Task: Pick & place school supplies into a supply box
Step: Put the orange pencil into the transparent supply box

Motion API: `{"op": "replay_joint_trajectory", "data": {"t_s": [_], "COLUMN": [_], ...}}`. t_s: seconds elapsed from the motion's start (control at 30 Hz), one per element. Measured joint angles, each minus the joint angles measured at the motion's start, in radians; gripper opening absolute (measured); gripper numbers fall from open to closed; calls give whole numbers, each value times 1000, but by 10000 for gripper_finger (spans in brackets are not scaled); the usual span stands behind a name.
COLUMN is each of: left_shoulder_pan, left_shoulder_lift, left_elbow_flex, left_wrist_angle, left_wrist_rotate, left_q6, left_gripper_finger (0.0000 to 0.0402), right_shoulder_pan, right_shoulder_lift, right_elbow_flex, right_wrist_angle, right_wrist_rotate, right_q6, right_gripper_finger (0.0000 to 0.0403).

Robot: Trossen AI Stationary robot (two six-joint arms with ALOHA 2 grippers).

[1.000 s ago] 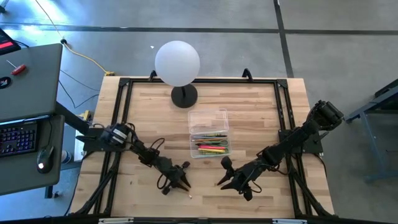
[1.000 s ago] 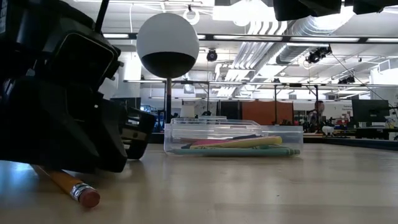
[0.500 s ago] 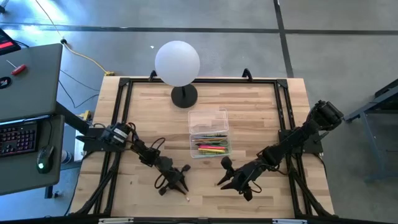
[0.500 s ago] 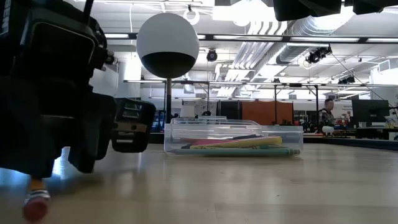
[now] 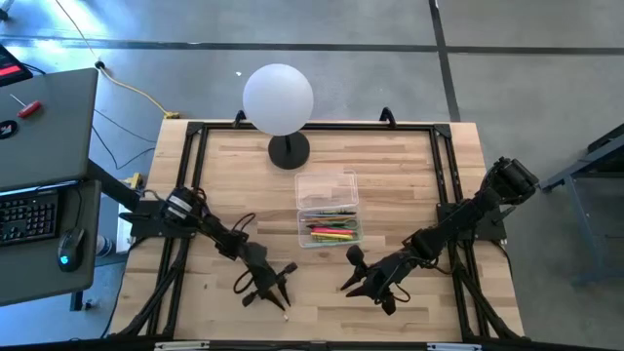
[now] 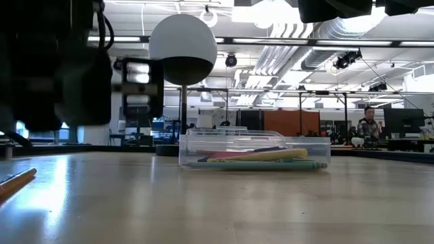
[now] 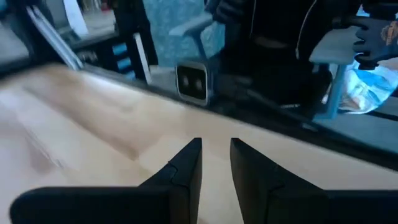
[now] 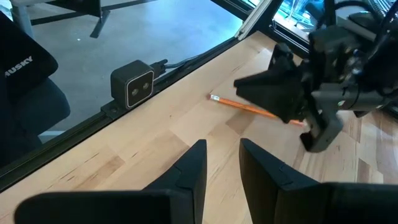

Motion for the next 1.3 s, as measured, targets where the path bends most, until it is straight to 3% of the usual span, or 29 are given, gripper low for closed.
{"op": "replay_joint_trajectory", "data": {"t_s": [0.3,0.6,0.87,0.97,1.3], "left_shoulder_pan": [-2,0,-1,-2,-1], "left_shoulder_lift": [-36,-31,-37,-38,-35], "left_elbow_flex": [1,2,7,5,6], "left_wrist_angle": [-113,-225,-346,-347,-344], "left_wrist_rotate": [129,78,20,-25,-10], "left_q6": [-46,52,24,2,46], "left_gripper_finger": [115,115,115,115,98], "right_shoulder_pan": [0,0,0,0,0], "right_shoulder_lift": [0,0,0,0,0], "right_elbow_flex": [0,0,0,0,0], "right_wrist_angle": [0,0,0,0,0], "right_wrist_rotate": [0,0,0,0,0], "right_q6": [0,0,0,0,0], "right_gripper_finger": [74,74,74,74,74]}}
